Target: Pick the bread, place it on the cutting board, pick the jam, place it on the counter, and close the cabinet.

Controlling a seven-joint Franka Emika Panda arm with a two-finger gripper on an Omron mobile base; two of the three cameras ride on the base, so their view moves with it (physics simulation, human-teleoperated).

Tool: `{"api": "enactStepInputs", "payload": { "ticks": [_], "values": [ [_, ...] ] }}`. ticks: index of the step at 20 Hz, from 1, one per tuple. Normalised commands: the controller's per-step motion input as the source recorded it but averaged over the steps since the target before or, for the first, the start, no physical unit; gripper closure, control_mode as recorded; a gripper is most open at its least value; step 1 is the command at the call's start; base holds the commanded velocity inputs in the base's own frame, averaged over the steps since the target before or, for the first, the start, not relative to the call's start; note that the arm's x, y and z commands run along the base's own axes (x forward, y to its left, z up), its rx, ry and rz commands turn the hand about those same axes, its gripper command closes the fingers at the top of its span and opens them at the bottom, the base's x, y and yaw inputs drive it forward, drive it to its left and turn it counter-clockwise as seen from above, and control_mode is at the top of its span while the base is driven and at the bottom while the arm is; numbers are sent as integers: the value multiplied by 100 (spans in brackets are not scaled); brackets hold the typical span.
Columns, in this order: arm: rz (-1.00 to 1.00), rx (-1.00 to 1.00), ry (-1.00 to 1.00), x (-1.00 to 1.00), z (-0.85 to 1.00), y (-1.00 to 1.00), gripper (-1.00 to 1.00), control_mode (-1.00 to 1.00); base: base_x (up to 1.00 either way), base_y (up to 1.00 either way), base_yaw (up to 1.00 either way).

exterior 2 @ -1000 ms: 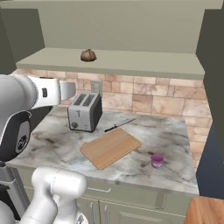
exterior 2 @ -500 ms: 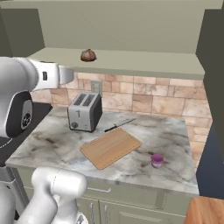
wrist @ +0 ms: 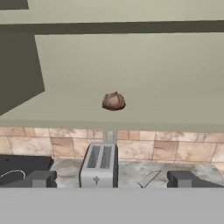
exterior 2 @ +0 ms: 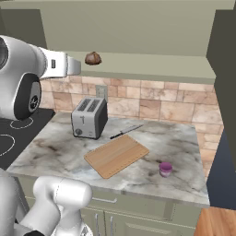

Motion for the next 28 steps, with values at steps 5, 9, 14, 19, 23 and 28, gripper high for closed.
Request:
{"api": "enactStepInputs", "payload": {
  "ticks": [5, 9, 14, 19, 23, 28],
  "values": [
    [0, 0, 5, 36, 0, 0, -100, -100, 0, 0, 0],
    [0, 0, 1, 31, 0, 0, -100, -100, 0, 0, 0],
    [0, 0, 0, 33, -10, 0, -100, -100, 0, 0, 0],
    [0, 0, 0, 26, -14, 0, -100, -100, 0, 0, 0],
    [0, 0, 0, 22, -20, 0, -100, -100, 0, 0, 0],
    [0, 0, 0, 26, -19, 0, -100, -100, 0, 0, 0]
  ]
}}
